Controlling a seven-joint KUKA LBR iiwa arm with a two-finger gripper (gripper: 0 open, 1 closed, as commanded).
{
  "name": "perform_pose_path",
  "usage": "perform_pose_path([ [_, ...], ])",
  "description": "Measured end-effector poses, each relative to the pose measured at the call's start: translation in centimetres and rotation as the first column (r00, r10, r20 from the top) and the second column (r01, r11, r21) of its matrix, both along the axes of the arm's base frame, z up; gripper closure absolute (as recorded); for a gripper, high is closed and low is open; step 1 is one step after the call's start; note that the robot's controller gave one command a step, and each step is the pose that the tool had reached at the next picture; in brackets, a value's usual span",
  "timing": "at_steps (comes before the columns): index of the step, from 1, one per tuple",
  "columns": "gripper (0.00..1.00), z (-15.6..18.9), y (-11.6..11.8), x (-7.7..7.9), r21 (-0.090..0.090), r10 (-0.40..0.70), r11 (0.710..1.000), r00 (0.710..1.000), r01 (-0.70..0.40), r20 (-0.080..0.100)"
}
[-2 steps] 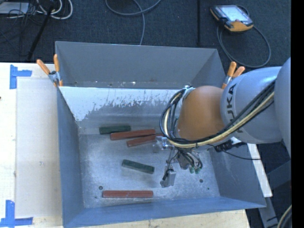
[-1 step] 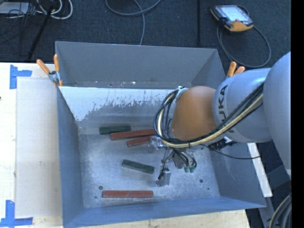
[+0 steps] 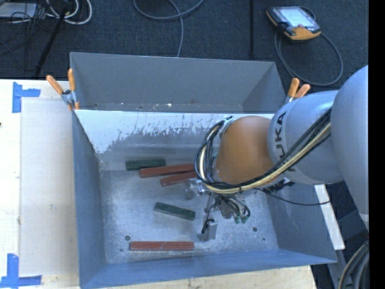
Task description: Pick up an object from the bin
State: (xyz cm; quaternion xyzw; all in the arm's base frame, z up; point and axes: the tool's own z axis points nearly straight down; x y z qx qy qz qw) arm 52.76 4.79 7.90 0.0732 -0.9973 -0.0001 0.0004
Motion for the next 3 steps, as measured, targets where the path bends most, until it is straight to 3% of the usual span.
perform_pose_path([
  [1,1.0,-0.9,6.6,1.7,0.002,0.024,1.0,1.0,-0.024,0.002],
  [2,1.0,-0.9,6.6,1.7,0.002,0.023,1.0,1.0,-0.023,0.002],
  [3,1.0,14.0,7.1,0.2,0.001,0.031,1.0,1.0,-0.031,0.004],
])
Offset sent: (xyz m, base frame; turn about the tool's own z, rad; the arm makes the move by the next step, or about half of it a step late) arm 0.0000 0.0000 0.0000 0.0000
